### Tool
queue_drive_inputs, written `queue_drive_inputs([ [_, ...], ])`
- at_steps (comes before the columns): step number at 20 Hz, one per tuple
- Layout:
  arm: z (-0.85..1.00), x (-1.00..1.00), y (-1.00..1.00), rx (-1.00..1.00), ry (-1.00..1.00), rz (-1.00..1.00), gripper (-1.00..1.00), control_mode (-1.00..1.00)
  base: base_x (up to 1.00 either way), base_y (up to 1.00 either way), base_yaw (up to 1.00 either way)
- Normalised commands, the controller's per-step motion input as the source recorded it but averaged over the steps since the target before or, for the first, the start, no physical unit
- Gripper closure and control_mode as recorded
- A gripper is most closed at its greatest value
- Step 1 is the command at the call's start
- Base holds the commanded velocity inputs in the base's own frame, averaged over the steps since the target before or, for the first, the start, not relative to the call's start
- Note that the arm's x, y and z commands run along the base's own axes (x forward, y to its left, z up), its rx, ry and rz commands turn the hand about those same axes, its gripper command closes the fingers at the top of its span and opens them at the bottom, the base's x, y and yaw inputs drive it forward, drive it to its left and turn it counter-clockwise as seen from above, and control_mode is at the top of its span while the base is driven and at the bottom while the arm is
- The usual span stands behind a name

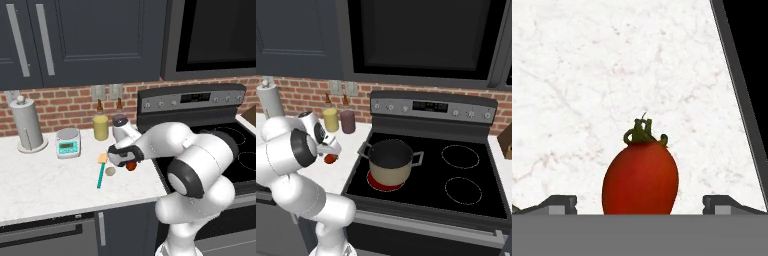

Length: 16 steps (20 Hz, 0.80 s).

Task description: Put the garlic and tomato in the pot. Retrieve the spatula and lightly stir the vegetables in the pot.

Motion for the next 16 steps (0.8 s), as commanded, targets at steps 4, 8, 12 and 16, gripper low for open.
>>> queue_drive_inputs([
  [4, -0.14, 0.0, -0.21, 0.0, 0.0, -0.09, -1.0, -1.0, 0.0, 0.0, 0.0],
  [8, -0.13, 0.0, -0.09, 0.0, 0.0, -0.06, -1.0, -1.0, 0.0, 0.0, 0.0],
  [12, -0.15, 0.0, 0.0, 0.0, 0.0, -0.01, -1.0, -1.0, 0.0, 0.0, 0.0],
  [16, -0.18, 0.0, 0.0, 0.0, 0.0, 0.0, 1.0, -1.0, 0.0, 0.0, 0.0],
])
